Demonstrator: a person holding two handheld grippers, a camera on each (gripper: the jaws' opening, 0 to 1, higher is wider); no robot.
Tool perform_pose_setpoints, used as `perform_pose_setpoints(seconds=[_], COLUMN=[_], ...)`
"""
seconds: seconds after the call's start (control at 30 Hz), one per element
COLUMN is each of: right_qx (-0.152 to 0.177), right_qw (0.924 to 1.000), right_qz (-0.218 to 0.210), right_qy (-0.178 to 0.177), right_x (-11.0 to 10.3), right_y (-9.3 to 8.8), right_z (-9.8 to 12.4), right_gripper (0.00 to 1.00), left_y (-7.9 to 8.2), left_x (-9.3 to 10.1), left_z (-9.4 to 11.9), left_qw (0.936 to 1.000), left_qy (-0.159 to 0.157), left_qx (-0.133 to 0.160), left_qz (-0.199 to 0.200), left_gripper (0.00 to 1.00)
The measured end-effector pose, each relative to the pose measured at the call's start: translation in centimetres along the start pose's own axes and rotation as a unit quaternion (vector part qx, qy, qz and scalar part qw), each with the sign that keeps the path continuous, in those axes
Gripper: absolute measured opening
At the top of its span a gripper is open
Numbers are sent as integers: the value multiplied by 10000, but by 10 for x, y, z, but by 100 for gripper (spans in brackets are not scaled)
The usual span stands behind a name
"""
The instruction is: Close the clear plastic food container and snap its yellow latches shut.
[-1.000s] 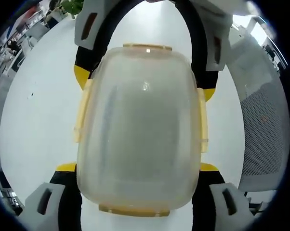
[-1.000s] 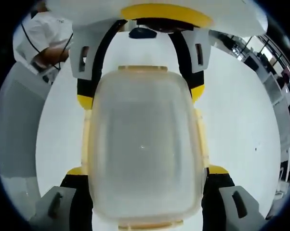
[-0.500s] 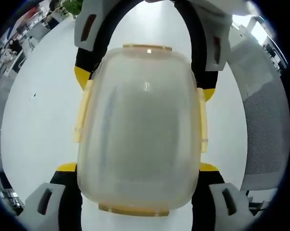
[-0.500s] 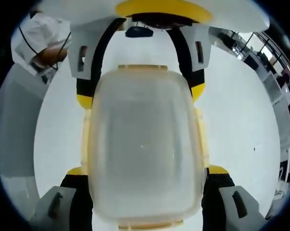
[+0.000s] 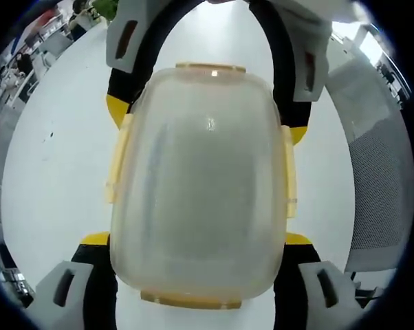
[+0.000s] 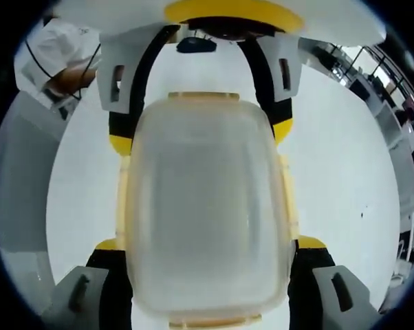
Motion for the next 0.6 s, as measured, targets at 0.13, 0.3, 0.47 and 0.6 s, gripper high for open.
perform_pose_setpoints(seconds=[0.13,0.3,0.47,0.6], right_qx=[6,13,41,6], right_qw=[10000,10000,10000,9998], right_qz=[3,7,38,194], right_qy=[4,2,-16,-98], right_x=[1,0,0,-1], right_y=[0,0,0,0], right_z=[-1,0,0,2], right_gripper=[96,96,96,96], left_y=[0,0,-1,-1], left_x=[0,0,1,2], left_z=[0,0,1,2], left_qw=[10000,10000,10000,9999], left_qy=[-4,10,20,-24], left_qx=[2,6,86,63], left_qz=[1,8,42,90], left_gripper=[97,97,96,95])
Point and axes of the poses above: the point that each gripper's makers call its tool centre point, and the gripper's own axes: z roughly backward along the fingers, x roughly to its right, y roughly out of its top, the point moved 7 cm from there along z, roughly backward along the fingers, and after that the axes turned 14 degrees about -x, right-handed, at the moved point
